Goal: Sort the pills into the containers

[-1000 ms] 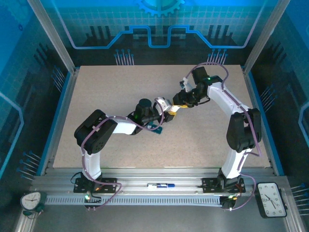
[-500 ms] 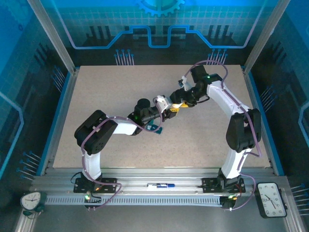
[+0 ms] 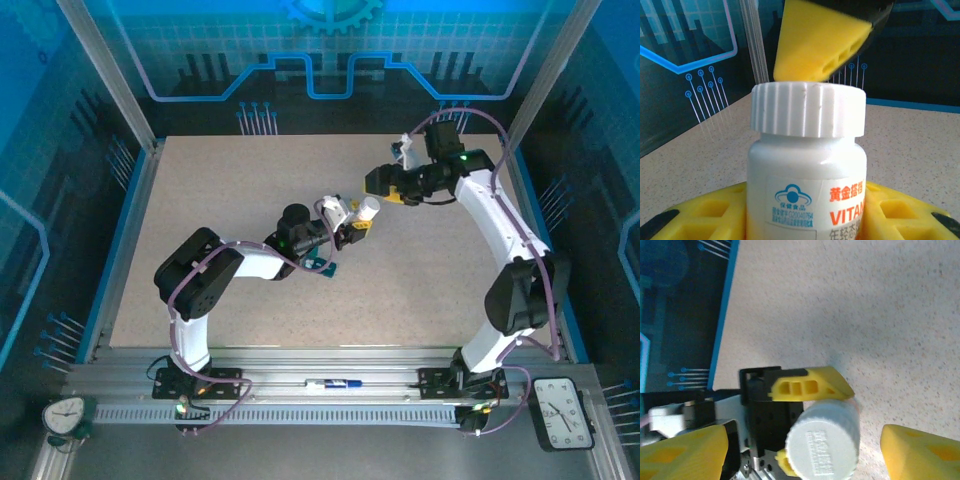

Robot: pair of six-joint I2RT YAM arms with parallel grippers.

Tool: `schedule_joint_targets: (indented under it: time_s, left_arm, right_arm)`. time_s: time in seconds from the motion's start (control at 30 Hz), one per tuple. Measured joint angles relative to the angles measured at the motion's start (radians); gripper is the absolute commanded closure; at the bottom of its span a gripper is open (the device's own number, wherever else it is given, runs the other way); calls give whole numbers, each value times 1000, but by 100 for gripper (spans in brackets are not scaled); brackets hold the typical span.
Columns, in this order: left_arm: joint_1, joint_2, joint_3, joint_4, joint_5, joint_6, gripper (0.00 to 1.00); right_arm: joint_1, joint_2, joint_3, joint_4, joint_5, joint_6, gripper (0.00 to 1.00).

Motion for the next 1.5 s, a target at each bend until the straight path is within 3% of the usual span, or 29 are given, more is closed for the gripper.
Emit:
schedule_joint_targets:
  time_s: [0.33,0.63,1.13,1.5]
  left_arm:
    - [14,-10,0,52,0,-127,100]
    - [39,-75,0,48,26,-260,100]
    - [47,-76,2,9,129,-369,100]
    - [51,-75,13,8,138,-391,100]
  right_arm:
    - [-43,-227,-386,449,16,210,20]
    - [-46,-250,-505,713,53,311,21]
    - [-8,-253,-487,787,62,322,22]
    - [31,-248,-467,785,71,322,22]
